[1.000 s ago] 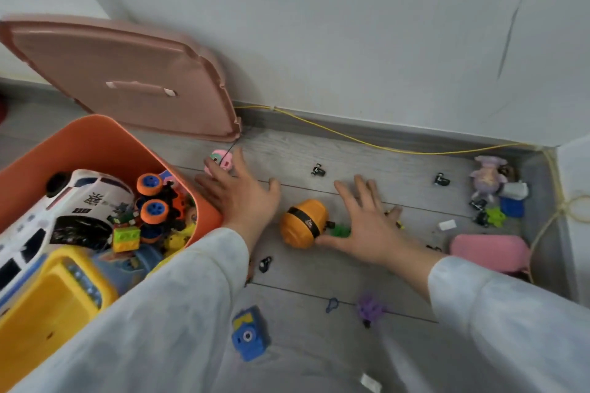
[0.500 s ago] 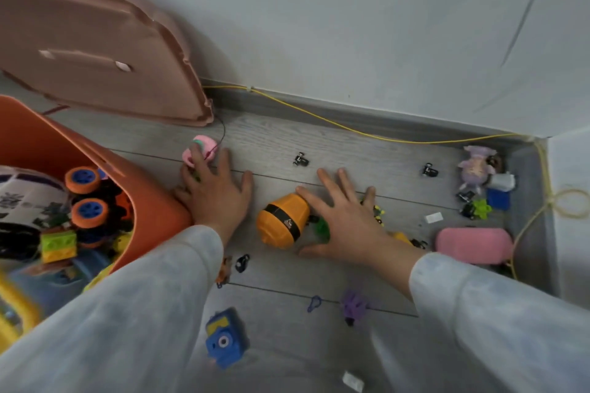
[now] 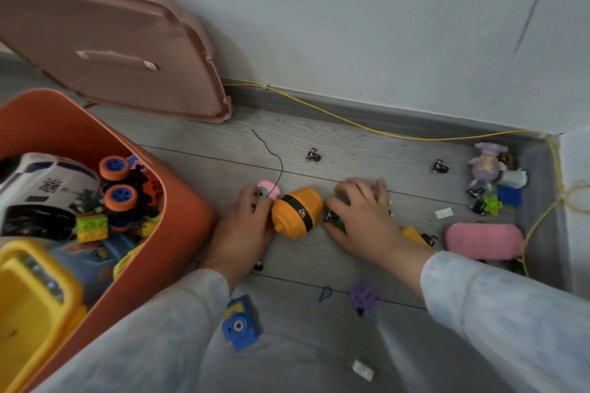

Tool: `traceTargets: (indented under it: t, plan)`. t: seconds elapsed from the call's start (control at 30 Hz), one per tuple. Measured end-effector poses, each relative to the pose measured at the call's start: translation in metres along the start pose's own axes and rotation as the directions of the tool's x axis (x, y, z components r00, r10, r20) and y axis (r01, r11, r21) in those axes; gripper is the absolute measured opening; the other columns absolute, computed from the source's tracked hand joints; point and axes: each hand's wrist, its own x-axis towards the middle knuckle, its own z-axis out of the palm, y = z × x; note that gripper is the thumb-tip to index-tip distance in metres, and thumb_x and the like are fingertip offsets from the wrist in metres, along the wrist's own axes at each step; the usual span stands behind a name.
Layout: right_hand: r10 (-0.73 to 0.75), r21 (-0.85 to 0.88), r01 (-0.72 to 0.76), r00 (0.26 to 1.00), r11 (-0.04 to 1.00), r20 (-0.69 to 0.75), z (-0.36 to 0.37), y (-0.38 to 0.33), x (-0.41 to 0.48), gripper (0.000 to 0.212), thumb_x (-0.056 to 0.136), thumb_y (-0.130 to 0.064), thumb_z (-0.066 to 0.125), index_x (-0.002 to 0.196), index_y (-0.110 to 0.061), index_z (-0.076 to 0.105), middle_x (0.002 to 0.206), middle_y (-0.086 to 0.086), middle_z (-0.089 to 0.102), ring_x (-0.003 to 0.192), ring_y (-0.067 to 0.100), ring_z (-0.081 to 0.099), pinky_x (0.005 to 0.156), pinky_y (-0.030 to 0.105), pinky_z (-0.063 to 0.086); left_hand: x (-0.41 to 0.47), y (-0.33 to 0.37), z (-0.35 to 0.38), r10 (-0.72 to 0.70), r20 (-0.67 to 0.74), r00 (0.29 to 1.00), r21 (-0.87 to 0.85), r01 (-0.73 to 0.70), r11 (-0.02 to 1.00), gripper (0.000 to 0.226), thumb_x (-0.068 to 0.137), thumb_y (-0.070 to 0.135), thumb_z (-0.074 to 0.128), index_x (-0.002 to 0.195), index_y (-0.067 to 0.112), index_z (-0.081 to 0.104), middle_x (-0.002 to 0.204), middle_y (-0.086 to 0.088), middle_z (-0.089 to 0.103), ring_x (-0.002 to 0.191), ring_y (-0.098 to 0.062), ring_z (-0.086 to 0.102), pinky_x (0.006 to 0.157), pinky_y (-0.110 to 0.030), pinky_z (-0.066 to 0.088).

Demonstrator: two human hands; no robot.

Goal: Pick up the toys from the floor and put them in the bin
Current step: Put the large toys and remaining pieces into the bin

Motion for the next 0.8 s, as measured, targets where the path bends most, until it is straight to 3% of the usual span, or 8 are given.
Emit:
traceTargets:
  t: [0.1,0.2,0.3,0.4,0.53,0.67,0.8]
  plan:
    - [0.031,-0.056,-0.028,0.998,0.998,0.063,-0.005,-0.006,-0.008,0.056,0.082,-0.075,0.048,0.124,-0.038,0.055,0.151,0.006,0.034,0.147,0.035,0.019,0.105,0.079,0.005,-0.003,0.002,-0.003,-0.029,-0.025,0.999,-0.027,0.028,0.999,0.069,0.080,0.023,0.076,0.138,0.029,0.038,0.140,-0.017,0.030,0.074,-0.039,0.063,0.051,-0.030,0.041]
    - [0.063,-0.147,-0.040,0.985,0.988,0.158,-0.006,-0.008,-0.016,0.072,0.080,-0.082,0.040,0.141,-0.043,0.038,0.157,0.009,0.025,0.147,0.036,0.016,0.103,0.074,0.024,0.006,0.004,-0.001,-0.097,0.037,0.995,0.005,0.097,0.995,0.064,0.092,0.027,0.060,0.148,0.036,0.031,0.151,-0.017,0.021,0.089,-0.040,0.064,0.060,-0.038,0.054]
    - [0.091,-0.222,-0.052,0.981,0.974,0.172,-0.007,-0.005,-0.019,0.064,0.085,-0.073,0.039,0.139,-0.039,0.037,0.149,0.012,0.037,0.133,0.035,0.035,0.086,0.054,0.043,0.014,0.009,-0.001,-0.152,0.129,0.980,0.000,0.153,0.988,0.054,0.095,0.022,0.052,0.143,0.037,0.034,0.142,-0.011,0.029,0.089,-0.037,0.061,0.073,-0.042,0.054]
    - [0.072,-0.179,-0.038,0.979,0.983,0.191,-0.008,-0.006,-0.018,0.054,0.088,-0.064,0.042,0.132,-0.034,0.043,0.137,0.010,0.043,0.121,0.033,0.040,0.074,0.045,0.053,0.012,0.011,-0.005,-0.206,0.183,0.961,-0.006,0.210,0.978,0.051,0.095,0.019,0.050,0.141,0.037,0.035,0.134,-0.012,0.028,0.082,-0.035,0.059,0.077,-0.046,0.056]
    - [0.023,-0.087,-0.003,0.973,0.996,0.228,-0.012,-0.010,-0.013,0.044,0.093,-0.053,0.049,0.129,-0.027,0.049,0.123,0.007,0.048,0.113,0.030,0.042,0.072,0.039,0.053,0.007,0.009,-0.010,-0.243,0.206,0.948,-0.052,0.259,0.964,0.051,0.097,0.017,0.049,0.144,0.032,0.039,0.131,-0.019,0.029,0.070,-0.035,0.055,0.079,-0.045,0.056]
    - [0.047,-0.027,-0.041,0.958,0.999,0.283,-0.020,-0.014,-0.007,0.041,0.089,-0.049,0.055,0.121,-0.024,0.050,0.119,0.005,0.055,0.111,0.029,0.049,0.079,0.039,0.050,-0.004,0.013,-0.022,-0.259,0.126,0.958,-0.123,0.275,0.954,0.051,0.097,0.016,0.051,0.145,0.029,0.042,0.127,-0.022,0.033,0.056,-0.017,0.037,0.071,-0.034,0.049]
    - [0.135,0.098,-0.159,0.967,0.982,0.217,-0.035,-0.016,-0.003,0.040,0.085,-0.049,0.062,0.113,-0.023,0.055,0.110,0.004,0.061,0.105,0.030,0.057,0.077,0.037,0.051,-0.009,0.029,-0.048,-0.224,0.109,0.968,-0.216,0.243,0.946,0.052,0.095,0.021,0.054,0.144,0.033,0.040,0.125,-0.017,0.035,0.067,-0.030,0.053,0.079,-0.037,0.052]
